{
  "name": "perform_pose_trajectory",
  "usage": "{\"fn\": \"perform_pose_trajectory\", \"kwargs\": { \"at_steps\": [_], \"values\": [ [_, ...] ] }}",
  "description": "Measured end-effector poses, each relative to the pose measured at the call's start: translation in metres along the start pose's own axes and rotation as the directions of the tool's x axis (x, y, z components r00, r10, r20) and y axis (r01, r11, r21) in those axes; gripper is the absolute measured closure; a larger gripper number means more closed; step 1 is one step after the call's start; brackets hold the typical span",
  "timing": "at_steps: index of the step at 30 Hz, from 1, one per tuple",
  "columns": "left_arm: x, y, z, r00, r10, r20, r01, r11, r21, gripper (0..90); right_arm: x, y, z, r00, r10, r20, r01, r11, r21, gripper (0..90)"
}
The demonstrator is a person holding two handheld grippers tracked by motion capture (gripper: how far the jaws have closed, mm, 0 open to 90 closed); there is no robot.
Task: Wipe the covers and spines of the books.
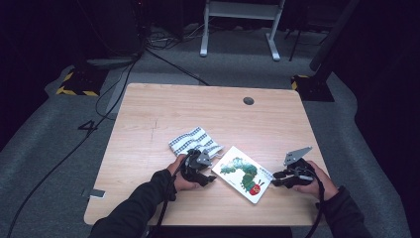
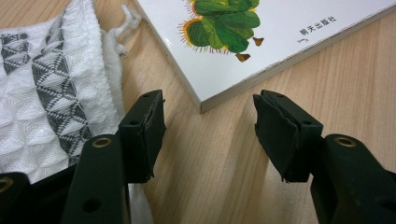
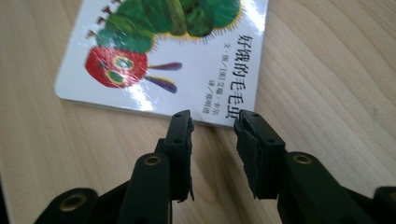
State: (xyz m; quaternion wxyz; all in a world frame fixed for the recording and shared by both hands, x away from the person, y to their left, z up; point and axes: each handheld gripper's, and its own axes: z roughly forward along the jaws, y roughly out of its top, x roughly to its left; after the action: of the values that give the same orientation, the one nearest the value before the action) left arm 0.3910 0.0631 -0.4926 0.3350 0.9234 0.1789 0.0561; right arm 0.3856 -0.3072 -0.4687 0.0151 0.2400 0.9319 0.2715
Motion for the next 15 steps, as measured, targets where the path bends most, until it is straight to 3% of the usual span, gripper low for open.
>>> {"fn": "perform_pose_trajectory", "kwargs": {
  "at_steps": [9,15],
  "values": [
    [-0.0006,0.0002,0.0009,1.0,0.001,0.001,-0.001,1.0,-0.006,42.5,0.0001,0.0003,0.0021,0.9989,-0.014,0.046,0.01,0.997,0.08,68.7],
    [-0.0028,0.0015,0.0029,0.9999,0.008,0.008,-0.008,0.9998,-0.016,43.2,0.0055,0.0065,0.0048,0.9953,-0.071,0.066,0.063,0.991,0.115,74.2]
  ]
}}
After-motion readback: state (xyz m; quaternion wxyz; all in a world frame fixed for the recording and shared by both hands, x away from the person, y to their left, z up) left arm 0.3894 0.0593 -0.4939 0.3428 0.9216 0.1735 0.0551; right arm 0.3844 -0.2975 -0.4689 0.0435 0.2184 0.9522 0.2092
